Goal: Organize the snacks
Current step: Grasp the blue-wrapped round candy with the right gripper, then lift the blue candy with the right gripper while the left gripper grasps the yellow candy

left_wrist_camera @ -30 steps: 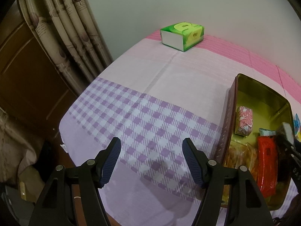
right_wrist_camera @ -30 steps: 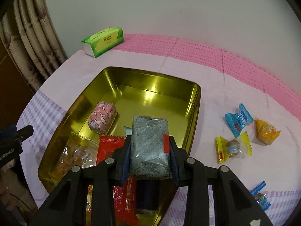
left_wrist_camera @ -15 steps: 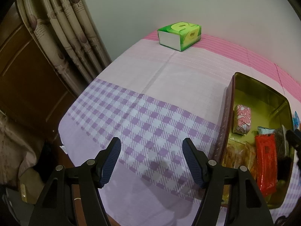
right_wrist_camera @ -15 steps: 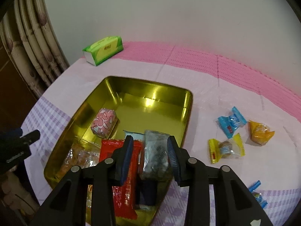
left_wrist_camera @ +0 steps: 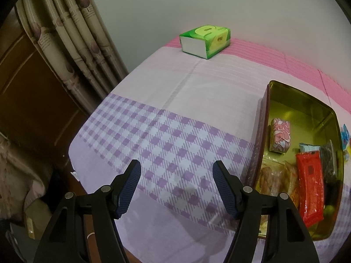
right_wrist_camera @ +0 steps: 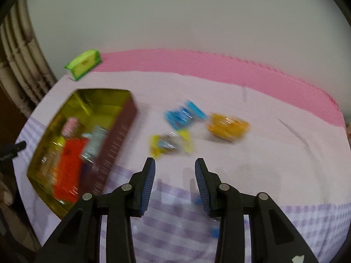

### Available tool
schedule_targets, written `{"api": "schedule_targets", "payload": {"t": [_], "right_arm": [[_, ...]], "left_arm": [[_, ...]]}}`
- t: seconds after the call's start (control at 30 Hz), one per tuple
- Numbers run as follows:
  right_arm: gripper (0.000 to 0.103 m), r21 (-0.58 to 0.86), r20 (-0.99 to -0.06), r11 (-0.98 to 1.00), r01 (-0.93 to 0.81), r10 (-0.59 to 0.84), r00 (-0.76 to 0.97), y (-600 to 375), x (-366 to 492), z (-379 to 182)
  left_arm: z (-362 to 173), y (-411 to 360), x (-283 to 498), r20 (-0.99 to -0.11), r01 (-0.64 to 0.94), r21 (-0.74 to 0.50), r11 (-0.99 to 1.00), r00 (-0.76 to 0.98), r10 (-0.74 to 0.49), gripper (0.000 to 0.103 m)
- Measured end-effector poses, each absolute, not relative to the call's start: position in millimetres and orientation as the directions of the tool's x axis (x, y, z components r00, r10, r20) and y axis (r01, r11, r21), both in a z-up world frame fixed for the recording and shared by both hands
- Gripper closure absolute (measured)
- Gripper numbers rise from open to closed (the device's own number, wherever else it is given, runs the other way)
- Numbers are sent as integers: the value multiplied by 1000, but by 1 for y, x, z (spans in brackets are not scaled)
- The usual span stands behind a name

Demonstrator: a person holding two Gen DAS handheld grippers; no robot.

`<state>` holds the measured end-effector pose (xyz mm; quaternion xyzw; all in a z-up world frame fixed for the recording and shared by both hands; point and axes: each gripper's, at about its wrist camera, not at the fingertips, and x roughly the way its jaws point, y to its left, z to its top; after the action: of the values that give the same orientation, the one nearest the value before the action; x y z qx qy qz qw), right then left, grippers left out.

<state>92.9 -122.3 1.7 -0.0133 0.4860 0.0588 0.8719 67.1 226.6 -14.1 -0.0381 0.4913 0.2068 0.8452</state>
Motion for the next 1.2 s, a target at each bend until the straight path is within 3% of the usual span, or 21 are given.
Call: {"api": "schedule_targets", "payload": {"t": [0.8, 0.9, 1.2], "right_arm": [[67, -10, -899, 977, -213, 84, 429, -158, 63, -46], [71, 6, -892, 983, -185, 89, 443, -162, 64, -49], [76, -30, -859, 992, -122, 37, 511, -170, 71, -49]], "left_arm": [[-11, 211, 68, -811, -363, 181, 914, 471, 348, 33], [-12, 206, 68, -801, -352, 196, 915, 481, 356, 33], [-11, 167, 67, -789, -205, 196, 959, 548, 278, 33]]}}
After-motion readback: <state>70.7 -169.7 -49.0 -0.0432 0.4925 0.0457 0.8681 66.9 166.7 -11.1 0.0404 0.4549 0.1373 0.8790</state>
